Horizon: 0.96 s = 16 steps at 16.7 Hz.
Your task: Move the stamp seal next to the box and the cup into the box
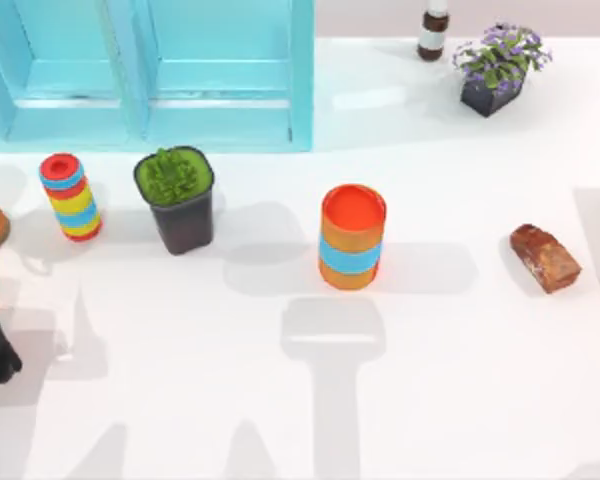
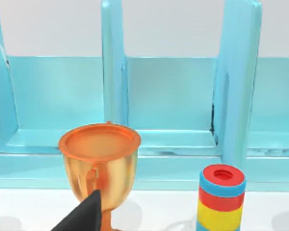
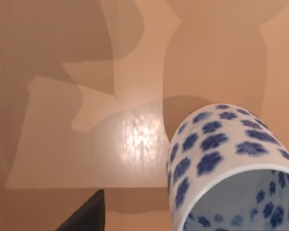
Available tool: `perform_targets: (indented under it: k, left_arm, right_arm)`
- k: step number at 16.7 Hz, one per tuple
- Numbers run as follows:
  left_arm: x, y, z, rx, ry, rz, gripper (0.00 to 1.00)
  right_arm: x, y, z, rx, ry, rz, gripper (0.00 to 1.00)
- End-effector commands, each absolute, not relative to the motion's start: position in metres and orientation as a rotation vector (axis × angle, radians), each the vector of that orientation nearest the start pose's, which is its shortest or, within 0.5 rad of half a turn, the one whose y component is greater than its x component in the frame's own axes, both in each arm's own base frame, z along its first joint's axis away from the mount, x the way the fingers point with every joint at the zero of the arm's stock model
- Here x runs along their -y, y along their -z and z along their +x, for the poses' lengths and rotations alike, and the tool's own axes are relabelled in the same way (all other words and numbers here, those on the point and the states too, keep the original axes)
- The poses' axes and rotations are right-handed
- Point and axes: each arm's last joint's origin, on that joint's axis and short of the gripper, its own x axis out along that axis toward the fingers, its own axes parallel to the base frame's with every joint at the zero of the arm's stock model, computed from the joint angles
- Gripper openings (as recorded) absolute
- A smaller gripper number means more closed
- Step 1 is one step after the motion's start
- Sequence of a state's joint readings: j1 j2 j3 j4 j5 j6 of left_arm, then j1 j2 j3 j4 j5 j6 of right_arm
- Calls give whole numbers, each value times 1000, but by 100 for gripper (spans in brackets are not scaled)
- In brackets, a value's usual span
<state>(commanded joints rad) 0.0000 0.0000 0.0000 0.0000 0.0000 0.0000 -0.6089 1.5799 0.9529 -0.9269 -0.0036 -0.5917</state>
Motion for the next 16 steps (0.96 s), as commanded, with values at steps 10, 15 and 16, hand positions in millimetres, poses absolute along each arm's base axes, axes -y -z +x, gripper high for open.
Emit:
perform_targets:
  k: [10,15,16]
  left_arm:
    - [1,-160,106,0,0,0,100]
    - [1,-160,106,0,0,0,100]
    - [1,-160,106,0,0,0,100]
  right_arm:
    - [153,-258,236,-1446,5,-14,100]
    - [146,-267,217,-1563,12,5,100]
    - [146,-267,217,-1564,12,5,100]
